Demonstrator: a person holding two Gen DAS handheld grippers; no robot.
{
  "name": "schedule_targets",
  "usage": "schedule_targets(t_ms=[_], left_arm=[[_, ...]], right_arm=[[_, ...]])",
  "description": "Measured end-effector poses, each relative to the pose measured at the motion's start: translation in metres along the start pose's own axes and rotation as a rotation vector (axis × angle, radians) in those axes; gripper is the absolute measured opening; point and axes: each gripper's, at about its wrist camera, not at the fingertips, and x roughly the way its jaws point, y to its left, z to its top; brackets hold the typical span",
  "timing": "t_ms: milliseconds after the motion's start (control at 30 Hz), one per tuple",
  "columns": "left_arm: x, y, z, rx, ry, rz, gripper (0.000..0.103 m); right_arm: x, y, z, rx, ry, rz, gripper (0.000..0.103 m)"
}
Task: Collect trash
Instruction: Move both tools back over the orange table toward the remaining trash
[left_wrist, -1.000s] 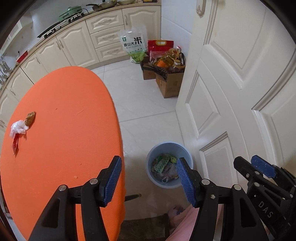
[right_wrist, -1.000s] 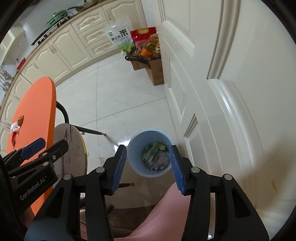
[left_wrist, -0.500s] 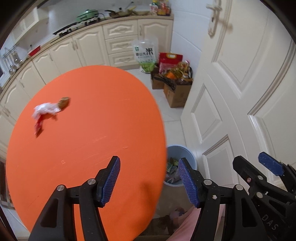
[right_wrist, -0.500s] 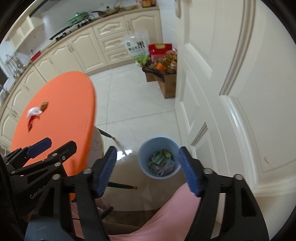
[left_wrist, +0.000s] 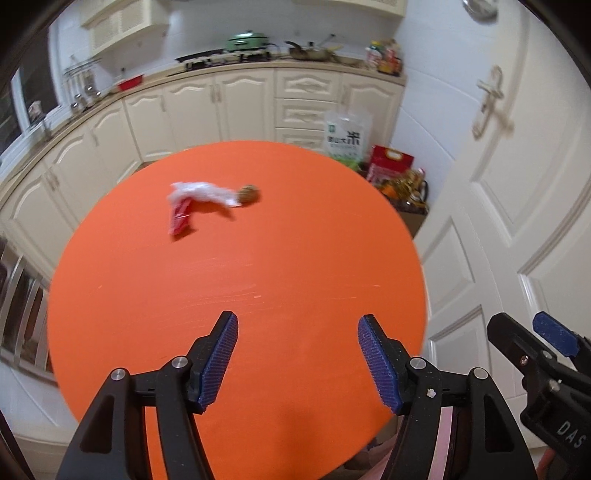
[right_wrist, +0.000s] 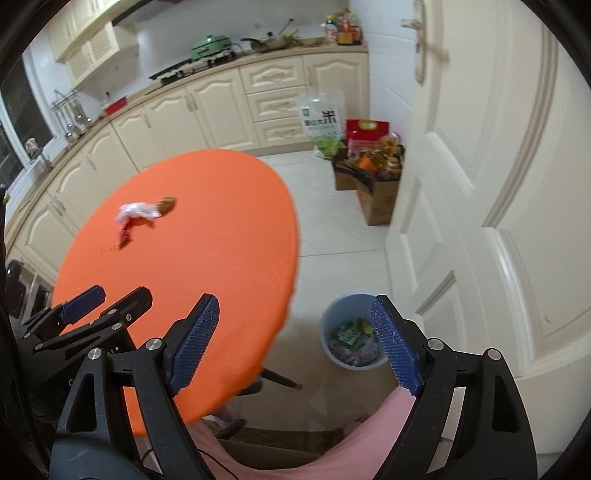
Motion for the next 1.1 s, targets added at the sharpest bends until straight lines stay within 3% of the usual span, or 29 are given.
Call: schedule_targets(t_ms=[67,400,1100], left_arm=[[-0.009,0.017,-0.004,-0.029,-0.006,0.014,0.067],[-0.006,0.074,0.007,-0.141,0.037,0.097,0.070],[0.100,0.137,0.123,-0.235,0.205,0.103,0.070]], right_arm=[[0.000,0.018,0.001,-0.024,-0.008,0.013,0.094],[0.034,0.093,0.018,-0.142,0.028,0.090,0.094],[0.171,0.152,0.099,-0.216,0.199,0.097,0.094]])
